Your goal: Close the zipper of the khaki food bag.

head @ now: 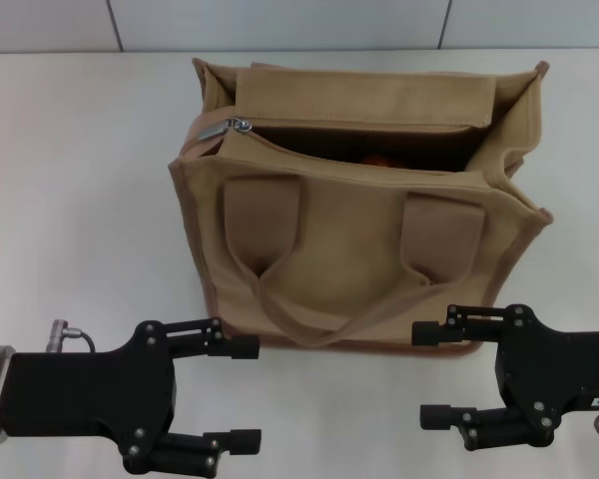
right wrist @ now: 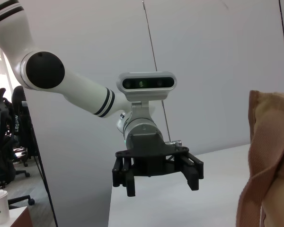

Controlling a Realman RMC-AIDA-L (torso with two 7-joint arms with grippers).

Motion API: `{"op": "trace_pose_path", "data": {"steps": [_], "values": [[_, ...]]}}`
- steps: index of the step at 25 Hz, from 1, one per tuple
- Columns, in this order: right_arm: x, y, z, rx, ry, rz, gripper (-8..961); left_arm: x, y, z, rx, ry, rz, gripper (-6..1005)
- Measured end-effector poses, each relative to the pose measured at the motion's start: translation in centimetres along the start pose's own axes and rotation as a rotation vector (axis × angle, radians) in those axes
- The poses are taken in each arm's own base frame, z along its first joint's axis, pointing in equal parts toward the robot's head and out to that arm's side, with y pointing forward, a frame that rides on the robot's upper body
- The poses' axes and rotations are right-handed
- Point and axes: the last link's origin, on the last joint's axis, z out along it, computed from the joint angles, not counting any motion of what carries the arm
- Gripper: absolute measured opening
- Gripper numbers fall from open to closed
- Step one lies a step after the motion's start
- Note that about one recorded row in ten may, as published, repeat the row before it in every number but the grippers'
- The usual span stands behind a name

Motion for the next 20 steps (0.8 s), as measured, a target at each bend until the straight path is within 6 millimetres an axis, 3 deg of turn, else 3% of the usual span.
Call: {"op": "trace_pose_path", "data": {"steps": [12, 17, 20], "values": [[0.0, 0.0, 0.0, -0.001, -0.001, 0.001, 752, 0.2, -0.2, 0.0, 0.0, 0.007, 0.005, 781], [0.0, 0.0, 0.0, 0.002, 0.0, 0.001, 752, 1.0, -0.4, -1.7, 0.081, 0.076, 0.022, 774], [0.1, 0.1, -0.1, 0.006, -0.001, 0.003, 752, 1.7, -0.6, -4.0, 0.202, 0.143, 0.051, 770]]}}
